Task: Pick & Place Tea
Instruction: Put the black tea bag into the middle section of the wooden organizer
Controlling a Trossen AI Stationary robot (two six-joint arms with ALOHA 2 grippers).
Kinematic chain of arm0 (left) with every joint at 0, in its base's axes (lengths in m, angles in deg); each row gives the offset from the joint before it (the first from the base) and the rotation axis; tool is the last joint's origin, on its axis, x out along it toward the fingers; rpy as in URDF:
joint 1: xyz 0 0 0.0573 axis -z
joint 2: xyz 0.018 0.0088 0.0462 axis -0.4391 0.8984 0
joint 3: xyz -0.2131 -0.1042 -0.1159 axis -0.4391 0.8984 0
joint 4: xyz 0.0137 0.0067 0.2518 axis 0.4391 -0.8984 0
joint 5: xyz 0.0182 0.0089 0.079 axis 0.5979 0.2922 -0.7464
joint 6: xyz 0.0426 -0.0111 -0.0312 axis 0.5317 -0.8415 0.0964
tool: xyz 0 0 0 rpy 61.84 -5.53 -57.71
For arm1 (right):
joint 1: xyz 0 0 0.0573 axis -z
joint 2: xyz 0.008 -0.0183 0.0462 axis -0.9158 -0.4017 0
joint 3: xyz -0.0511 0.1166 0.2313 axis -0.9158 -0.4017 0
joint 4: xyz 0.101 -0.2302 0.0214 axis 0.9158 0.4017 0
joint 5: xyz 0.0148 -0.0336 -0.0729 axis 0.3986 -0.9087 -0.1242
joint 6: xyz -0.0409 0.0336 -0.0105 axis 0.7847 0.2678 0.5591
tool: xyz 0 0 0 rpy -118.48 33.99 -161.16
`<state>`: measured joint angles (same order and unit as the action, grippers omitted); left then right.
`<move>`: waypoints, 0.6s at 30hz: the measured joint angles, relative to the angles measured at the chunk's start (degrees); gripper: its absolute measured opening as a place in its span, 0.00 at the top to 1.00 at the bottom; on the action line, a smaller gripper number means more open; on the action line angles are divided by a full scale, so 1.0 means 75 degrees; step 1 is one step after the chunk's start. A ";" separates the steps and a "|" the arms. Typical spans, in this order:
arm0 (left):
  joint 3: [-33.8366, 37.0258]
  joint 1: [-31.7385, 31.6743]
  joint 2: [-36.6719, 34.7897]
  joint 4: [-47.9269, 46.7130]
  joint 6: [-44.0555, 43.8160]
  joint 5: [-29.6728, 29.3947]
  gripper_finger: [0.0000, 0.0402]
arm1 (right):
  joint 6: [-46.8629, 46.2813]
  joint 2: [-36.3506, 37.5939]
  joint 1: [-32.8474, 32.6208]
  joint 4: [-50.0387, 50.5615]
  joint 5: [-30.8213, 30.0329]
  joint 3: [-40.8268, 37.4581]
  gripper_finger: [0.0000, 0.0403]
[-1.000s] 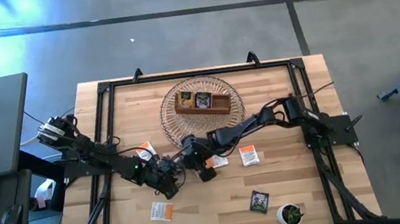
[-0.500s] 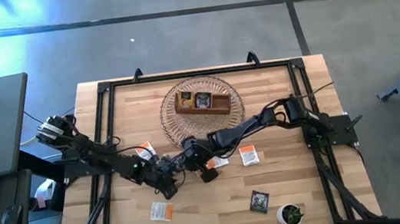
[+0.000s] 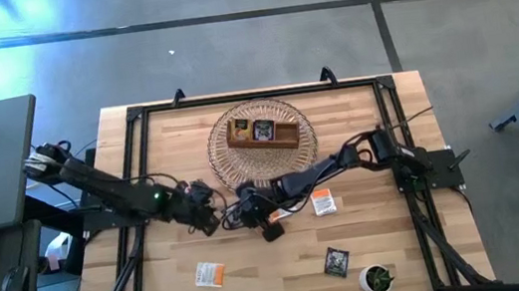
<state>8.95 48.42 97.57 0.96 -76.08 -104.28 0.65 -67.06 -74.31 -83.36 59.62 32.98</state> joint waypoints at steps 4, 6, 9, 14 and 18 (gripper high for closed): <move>0.0299 -0.0699 0.0322 0.1123 0.0633 0.0702 0.62 | 0.0048 0.0000 -0.0063 -0.0056 0.0066 0.0000 0.99; 0.0471 -0.1007 0.0493 0.1672 0.0764 0.1369 0.62 | 0.0046 0.0000 -0.0060 -0.0056 0.0052 0.0000 0.99; 0.0679 -0.1336 0.0852 0.2532 0.0921 0.2350 0.62 | 0.0060 0.0000 -0.0060 -0.0037 -0.0030 0.0000 0.99; 0.0785 -0.1820 0.1114 0.3170 0.1015 0.3610 0.62 | 0.0064 0.0000 -0.0060 0.0057 -0.0073 0.0012 0.99; 0.0788 -0.2114 0.1117 0.3249 0.1049 0.3976 0.62 | 0.0066 0.0009 -0.0110 0.0100 -0.0101 0.0015 1.00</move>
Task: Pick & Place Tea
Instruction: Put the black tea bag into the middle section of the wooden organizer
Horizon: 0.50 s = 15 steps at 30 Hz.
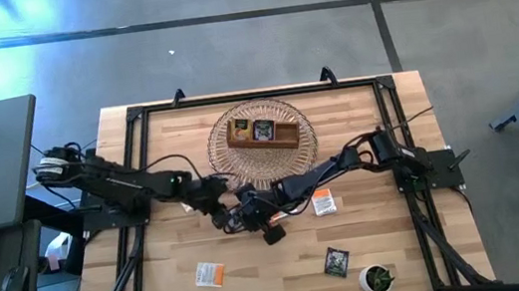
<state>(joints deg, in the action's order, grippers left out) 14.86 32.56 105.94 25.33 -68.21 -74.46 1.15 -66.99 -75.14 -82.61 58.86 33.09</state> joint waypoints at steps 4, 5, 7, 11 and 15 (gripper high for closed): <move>0.0000 -0.0236 0.0000 -0.0058 -0.0006 0.0546 0.62 | 0.0000 0.0003 -0.0040 0.0035 -0.0035 0.0006 1.00; 0.0000 -0.0251 0.0000 -0.0077 -0.0042 0.0629 0.62 | 0.0000 0.0005 -0.0040 0.0040 -0.0030 0.0009 1.00; -0.0003 -0.0346 -0.0003 -0.0285 -0.0068 0.0713 0.62 | 0.0000 0.0006 -0.0043 0.0066 -0.0031 0.0009 1.00; 0.0000 -0.0508 0.0171 -0.0454 -0.0072 0.0557 0.62 | 0.0003 0.0012 -0.0043 0.0096 -0.0023 0.0009 1.00; -0.0009 -0.0532 0.0403 -0.0212 -0.0080 0.0766 0.62 | 0.0106 0.0015 -0.0043 0.0102 -0.0029 0.0009 1.00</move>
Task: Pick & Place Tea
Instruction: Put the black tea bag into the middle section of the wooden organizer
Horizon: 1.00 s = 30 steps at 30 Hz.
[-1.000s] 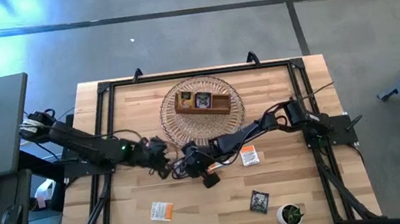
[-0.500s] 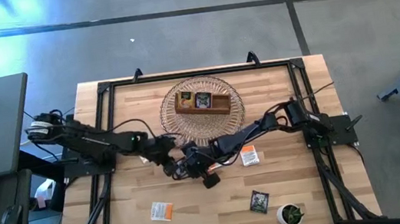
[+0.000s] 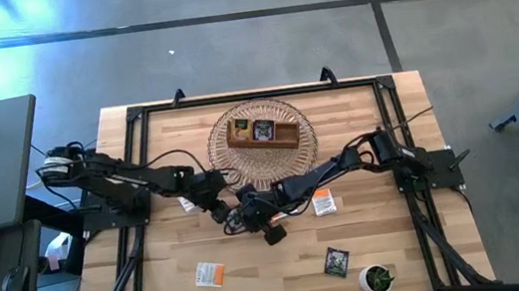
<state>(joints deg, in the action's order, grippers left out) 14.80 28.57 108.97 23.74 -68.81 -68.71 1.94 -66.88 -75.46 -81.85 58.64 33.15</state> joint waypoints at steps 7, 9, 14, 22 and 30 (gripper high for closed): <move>-0.0009 -0.0003 0.0470 0.0976 0.0020 0.0700 0.62 | 0.0426 0.0000 -0.0004 -0.0006 -0.0266 0.0000 1.00; -0.0008 0.0000 0.0489 0.1097 0.0073 0.0858 0.62 | 0.0491 0.0002 0.0003 0.0011 -0.0313 0.0000 1.00; -0.0001 0.0015 0.0496 0.1104 0.0500 0.1104 0.62 | 0.0500 0.0003 0.0003 0.0050 -0.0375 0.0000 1.00; 0.0006 0.0023 0.0500 0.1120 0.0613 0.1057 0.62 | 0.0500 0.0003 0.0009 0.0093 -0.0411 0.0000 1.00; 0.0006 0.0023 0.0494 0.1129 0.0764 0.0989 0.63 | 0.0500 0.0003 0.0009 0.0090 -0.0416 0.0000 1.00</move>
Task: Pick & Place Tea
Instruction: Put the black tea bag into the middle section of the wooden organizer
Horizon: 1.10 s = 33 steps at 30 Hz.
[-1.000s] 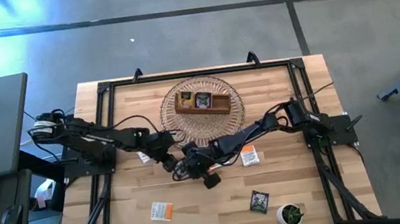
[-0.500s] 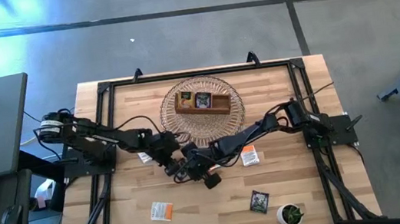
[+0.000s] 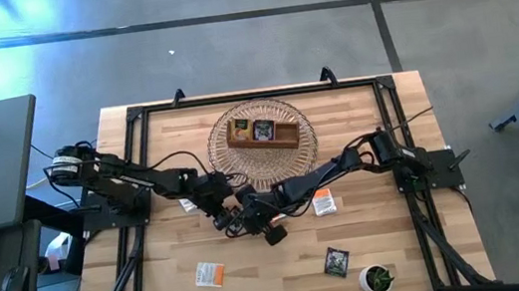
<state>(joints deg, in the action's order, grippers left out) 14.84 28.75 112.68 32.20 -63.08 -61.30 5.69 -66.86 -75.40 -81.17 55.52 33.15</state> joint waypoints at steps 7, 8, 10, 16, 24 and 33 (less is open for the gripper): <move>0.0000 -0.0006 0.0000 -0.0043 0.0192 -0.0034 0.84 | 0.0036 -0.0004 0.0003 -0.0367 -0.0130 -0.0015 0.99; 0.0000 -0.0006 0.0000 -0.0053 0.0286 -0.0057 0.90 | 0.0023 -0.0009 -0.0001 -0.0476 -0.0184 -0.0015 0.98; 0.0000 -0.0007 0.0000 -0.0099 0.0427 -0.0211 0.97 | -0.0040 -0.0009 0.0003 -0.0645 -0.0145 -0.0015 0.95; 0.0000 -0.0006 -0.0003 -0.0146 0.0677 -0.0626 0.96 | -0.1114 0.0294 -0.0012 0.0103 -0.0104 -0.0015 0.84; -0.0003 0.0185 -0.0009 0.0561 0.1219 -0.1413 0.98 | -0.3032 0.1264 0.0028 0.1460 -0.0347 -0.0012 0.78; -0.0011 0.1256 -0.0009 0.1548 0.1484 -0.3263 1.00 | -0.5126 0.1527 0.0983 0.2384 0.1326 -0.0009 0.78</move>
<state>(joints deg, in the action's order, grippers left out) 14.76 38.17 112.61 43.81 -51.95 -85.77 -32.75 -55.41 -68.02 -63.29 65.46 33.09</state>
